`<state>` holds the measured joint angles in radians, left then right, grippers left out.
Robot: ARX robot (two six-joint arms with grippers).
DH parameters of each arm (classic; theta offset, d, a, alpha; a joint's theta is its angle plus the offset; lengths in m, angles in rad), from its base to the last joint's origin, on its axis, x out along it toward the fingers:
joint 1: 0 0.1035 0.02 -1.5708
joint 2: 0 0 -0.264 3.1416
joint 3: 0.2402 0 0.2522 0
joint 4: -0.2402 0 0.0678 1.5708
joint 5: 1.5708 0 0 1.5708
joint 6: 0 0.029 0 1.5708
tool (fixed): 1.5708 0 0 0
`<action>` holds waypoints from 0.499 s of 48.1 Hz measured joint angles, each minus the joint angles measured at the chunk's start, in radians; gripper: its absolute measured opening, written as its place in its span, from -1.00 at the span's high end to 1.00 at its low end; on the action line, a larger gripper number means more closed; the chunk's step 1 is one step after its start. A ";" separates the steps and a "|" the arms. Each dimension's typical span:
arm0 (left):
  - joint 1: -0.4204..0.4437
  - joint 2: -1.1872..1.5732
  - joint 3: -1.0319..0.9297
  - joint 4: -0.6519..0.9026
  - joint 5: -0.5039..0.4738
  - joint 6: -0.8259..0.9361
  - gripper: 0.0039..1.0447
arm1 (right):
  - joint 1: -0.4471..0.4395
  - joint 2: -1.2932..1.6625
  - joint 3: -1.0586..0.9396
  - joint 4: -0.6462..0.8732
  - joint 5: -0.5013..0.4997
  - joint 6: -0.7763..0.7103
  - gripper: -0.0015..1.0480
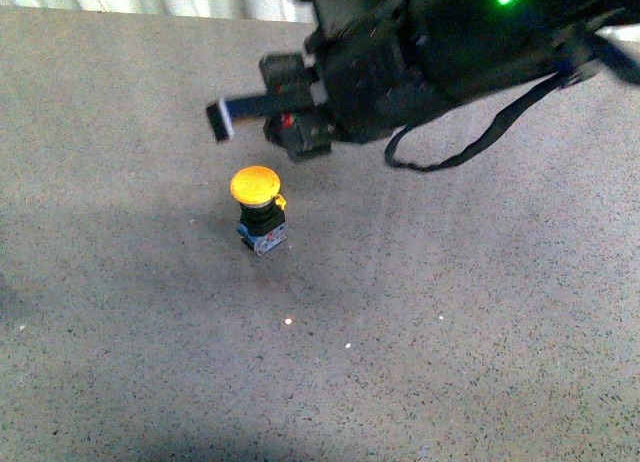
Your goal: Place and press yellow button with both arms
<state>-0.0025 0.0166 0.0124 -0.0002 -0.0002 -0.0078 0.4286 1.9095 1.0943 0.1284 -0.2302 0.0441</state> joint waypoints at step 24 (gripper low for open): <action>0.000 0.000 0.000 0.000 0.000 0.000 0.98 | -0.174 -0.563 -0.632 0.749 0.486 -0.026 0.49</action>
<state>-0.0025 0.0166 0.0124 -0.0002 -0.0002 -0.0078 0.2550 1.3464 0.4625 0.8776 0.2562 0.0181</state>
